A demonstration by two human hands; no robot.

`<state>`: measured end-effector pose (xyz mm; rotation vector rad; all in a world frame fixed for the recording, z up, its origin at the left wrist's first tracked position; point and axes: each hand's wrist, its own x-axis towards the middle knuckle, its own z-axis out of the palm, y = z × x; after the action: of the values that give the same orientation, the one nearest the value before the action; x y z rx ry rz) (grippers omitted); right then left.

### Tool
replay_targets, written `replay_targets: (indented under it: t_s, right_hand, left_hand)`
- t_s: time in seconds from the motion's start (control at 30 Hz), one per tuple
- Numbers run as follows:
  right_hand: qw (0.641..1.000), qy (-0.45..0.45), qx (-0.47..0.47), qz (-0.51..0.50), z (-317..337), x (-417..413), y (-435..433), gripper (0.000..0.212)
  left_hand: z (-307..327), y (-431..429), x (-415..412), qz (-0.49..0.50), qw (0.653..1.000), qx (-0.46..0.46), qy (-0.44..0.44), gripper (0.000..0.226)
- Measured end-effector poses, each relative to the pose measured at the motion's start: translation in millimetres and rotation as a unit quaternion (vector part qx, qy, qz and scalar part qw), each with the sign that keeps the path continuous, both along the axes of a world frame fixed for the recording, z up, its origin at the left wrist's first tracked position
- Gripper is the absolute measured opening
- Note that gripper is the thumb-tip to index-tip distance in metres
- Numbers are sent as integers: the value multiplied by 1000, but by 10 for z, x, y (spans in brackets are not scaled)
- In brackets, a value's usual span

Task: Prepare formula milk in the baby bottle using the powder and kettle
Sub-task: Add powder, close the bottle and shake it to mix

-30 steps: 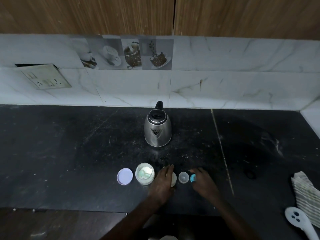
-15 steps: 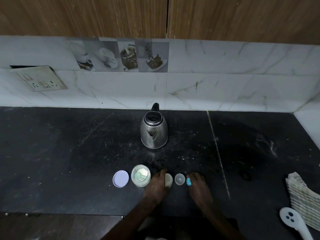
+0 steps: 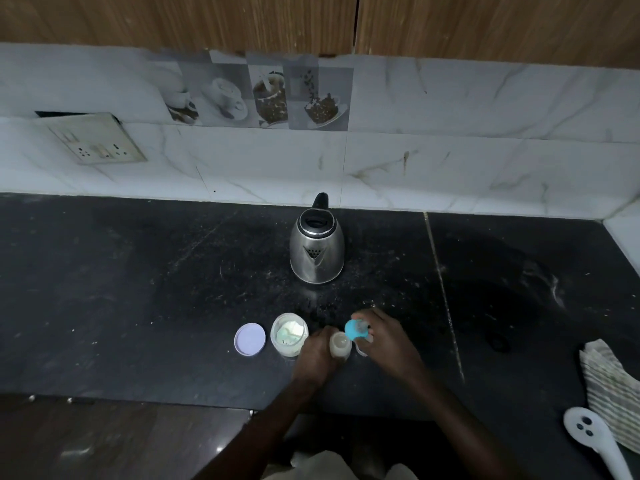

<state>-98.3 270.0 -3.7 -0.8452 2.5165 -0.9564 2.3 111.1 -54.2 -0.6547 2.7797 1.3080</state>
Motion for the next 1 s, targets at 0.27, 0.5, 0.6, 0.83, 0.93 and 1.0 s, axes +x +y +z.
replay_targets:
  t_s: [0.27,0.5,0.6,0.83,0.93,1.0]
  right_hand:
    - [989,6,94,111,43,144,-228,42]
    - [973,52,170,146,127,137,-329,40]
    - [968,82,189,141,151,142,-372,37]
    - [969,83,213,96,202,86,-404,50]
    - [966,77,228,94,207,98,-416,49]
    - [961,92,247,90,203,113,-422,47]
  left_hand:
    - [-174,-7,39,23,999,36,29,29]
    - [-148,72,83,47,994,86,47,25]
    - [-138,97,78,52,993,95,56,26]
    - [-240,86,-25,23,997,66,42,43]
    - [-277,71,-20,21,997,68,41,40]
    - [-278,72,-18,20,996,74,38,38]
